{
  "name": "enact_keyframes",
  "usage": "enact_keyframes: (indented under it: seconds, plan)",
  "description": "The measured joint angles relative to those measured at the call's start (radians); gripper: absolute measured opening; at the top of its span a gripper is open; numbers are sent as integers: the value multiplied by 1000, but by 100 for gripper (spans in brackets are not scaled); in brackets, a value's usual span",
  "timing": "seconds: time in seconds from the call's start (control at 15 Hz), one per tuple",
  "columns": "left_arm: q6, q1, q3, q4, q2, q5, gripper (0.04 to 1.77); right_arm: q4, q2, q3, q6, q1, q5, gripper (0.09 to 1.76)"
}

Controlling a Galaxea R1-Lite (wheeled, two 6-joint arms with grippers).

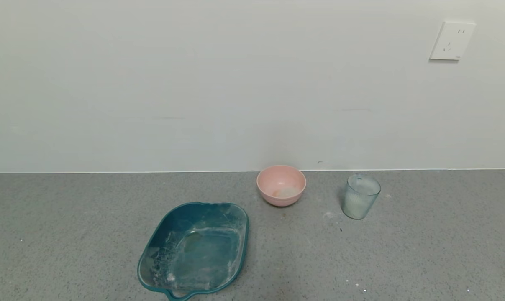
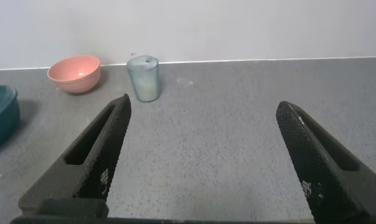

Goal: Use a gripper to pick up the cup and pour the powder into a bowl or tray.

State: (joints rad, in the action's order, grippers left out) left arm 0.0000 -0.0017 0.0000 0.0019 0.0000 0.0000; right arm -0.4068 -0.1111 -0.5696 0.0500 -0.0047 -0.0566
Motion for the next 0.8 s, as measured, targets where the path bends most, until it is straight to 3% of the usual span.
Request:
enact_keyframes:
  seconds: [0.4, 0.8]
  plan:
    - [0, 0, 0, 0, 0, 0, 176, 363, 72, 347, -52, 1, -5, 170]
    - [0, 0, 0, 0, 0, 0, 176, 466, 109, 545, -65, 3, 19, 170]
